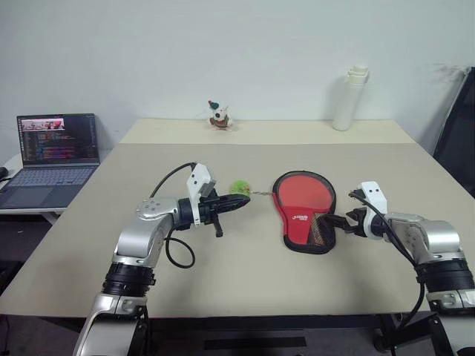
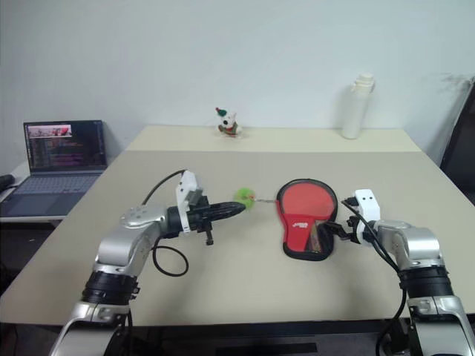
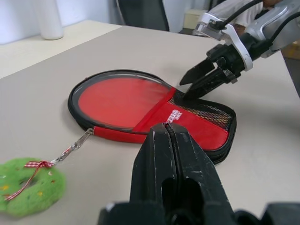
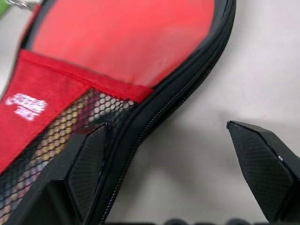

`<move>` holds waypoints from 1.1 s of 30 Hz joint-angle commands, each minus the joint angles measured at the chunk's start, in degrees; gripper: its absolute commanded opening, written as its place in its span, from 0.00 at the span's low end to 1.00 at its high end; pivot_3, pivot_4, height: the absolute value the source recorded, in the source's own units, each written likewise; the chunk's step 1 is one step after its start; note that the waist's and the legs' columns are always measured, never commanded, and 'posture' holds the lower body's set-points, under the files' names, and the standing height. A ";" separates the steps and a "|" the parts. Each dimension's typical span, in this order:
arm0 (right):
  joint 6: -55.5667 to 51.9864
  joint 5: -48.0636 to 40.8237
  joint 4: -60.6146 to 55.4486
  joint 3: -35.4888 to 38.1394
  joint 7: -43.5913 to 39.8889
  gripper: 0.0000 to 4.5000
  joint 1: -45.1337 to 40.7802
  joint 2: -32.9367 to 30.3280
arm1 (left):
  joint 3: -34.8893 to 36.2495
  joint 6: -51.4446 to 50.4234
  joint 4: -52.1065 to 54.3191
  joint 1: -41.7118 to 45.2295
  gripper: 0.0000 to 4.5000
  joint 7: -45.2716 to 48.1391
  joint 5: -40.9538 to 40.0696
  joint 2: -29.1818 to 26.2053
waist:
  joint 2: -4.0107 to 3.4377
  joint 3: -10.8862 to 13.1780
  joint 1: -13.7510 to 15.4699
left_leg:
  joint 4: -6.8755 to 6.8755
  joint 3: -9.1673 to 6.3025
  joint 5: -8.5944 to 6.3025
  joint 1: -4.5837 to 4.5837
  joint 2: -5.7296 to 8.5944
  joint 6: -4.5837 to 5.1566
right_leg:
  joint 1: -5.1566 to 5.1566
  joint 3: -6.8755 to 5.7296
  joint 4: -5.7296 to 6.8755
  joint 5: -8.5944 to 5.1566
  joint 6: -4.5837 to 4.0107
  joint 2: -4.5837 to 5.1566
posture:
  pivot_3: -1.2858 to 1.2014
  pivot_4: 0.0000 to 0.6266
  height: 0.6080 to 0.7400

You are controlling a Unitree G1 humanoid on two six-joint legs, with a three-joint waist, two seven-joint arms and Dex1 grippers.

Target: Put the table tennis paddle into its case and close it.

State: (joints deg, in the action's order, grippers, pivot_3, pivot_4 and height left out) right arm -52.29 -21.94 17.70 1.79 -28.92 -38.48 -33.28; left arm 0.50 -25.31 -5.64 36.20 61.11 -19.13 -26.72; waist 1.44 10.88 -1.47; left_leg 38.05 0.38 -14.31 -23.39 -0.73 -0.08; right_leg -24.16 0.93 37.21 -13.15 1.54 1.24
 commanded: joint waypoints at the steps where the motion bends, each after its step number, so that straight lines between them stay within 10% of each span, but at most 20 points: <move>1: 2.28 1.67 1.43 -0.51 -1.53 1.00 -1.88 0.31 | 0.86 -0.68 3.81 -0.03 0.00 -1.17 -1.77 -0.81 | 0.00 0.00 -0.01 | 0.00 -0.01 0.00 0.00 0.00 0.00 | 0.00 -0.01 0.01 0.00 0.00 0.00 | 0.52 0.24 1.00; 10: 2.60 4.42 3.88 -4.22 -4.97 1.00 -3.31 3.57 | 0.00 -1.02 4.60 -0.25 0.00 -2.52 -2.12 -1.05 | -0.01 -0.01 -0.42 | -0.01 0.11 0.00 0.23 -0.05 0.00 | 0.05 0.10 0.18 0.00 -0.01 -0.05 | 0.52 0.24 1.00; 25: -2.58 4.23 7.91 -5.86 -12.70 0.04 -6.01 7.57 | 0.73 -2.97 8.63 -6.69 0.00 2.95 -4.76 -7.36 | 0.02 -0.06 -0.82 | -0.01 0.22 0.01 0.56 -0.10 -0.01 | 0.09 0.23 0.64 -0.05 -0.07 -0.13 | 0.52 0.24 1.00; 33: -9.26 1.23 -2.99 -7.11 -16.06 0.01 -4.86 9.62 | 1.24 -2.73 10.70 -11.77 0.00 7.69 -6.79 -14.20 | 0.02 -0.06 -1.38 | -0.10 0.12 0.00 0.50 -0.16 -0.01 | 0.02 0.11 0.66 -0.12 -0.18 -0.14 | 0.52 0.24 1.00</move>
State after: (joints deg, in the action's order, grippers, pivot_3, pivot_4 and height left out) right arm -59.58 -17.51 18.88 -3.65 -42.58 -43.81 -25.07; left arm 0.49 -28.48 2.07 24.59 67.77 -24.42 -39.78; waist 1.46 10.82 -2.85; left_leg 37.95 0.50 -14.31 -22.89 -0.90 -0.09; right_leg -24.15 1.04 37.88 -13.27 1.36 1.10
